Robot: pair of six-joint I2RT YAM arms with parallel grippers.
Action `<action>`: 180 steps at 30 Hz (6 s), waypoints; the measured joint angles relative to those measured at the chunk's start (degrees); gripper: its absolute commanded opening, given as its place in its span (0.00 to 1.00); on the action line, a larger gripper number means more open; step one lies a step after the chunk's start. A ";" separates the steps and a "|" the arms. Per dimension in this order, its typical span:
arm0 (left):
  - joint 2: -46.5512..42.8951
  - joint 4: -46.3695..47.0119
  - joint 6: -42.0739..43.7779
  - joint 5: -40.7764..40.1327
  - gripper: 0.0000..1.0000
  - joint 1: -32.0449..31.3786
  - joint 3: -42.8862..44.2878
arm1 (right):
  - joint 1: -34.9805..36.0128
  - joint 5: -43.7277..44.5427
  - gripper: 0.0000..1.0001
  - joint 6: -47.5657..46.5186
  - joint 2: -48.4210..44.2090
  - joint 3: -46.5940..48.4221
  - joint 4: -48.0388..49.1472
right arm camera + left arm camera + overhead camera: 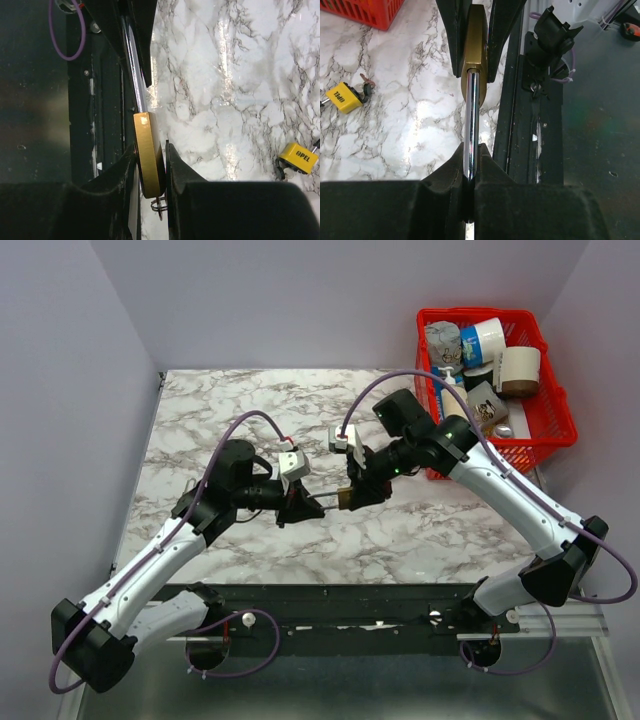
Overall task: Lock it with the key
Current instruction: Lock the lock.
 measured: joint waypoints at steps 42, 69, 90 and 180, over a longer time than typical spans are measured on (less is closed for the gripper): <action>1.27 9.27 1.29 -0.94 0.00 -2.58 -4.87 | 1.79 4.66 0.01 0.07 2.51 1.57 -4.00; -6.38 3.34 10.56 -3.21 0.02 -3.58 -5.07 | 5.51 2.93 0.01 -2.86 -3.26 -4.09 4.85; -10.32 -4.48 14.84 -8.81 0.00 -4.07 -2.75 | 6.19 1.33 0.35 -6.12 -3.13 -4.92 8.90; -11.58 -3.63 14.08 -3.43 0.00 3.69 0.42 | 2.40 -0.24 0.01 -3.76 -3.98 -5.77 8.61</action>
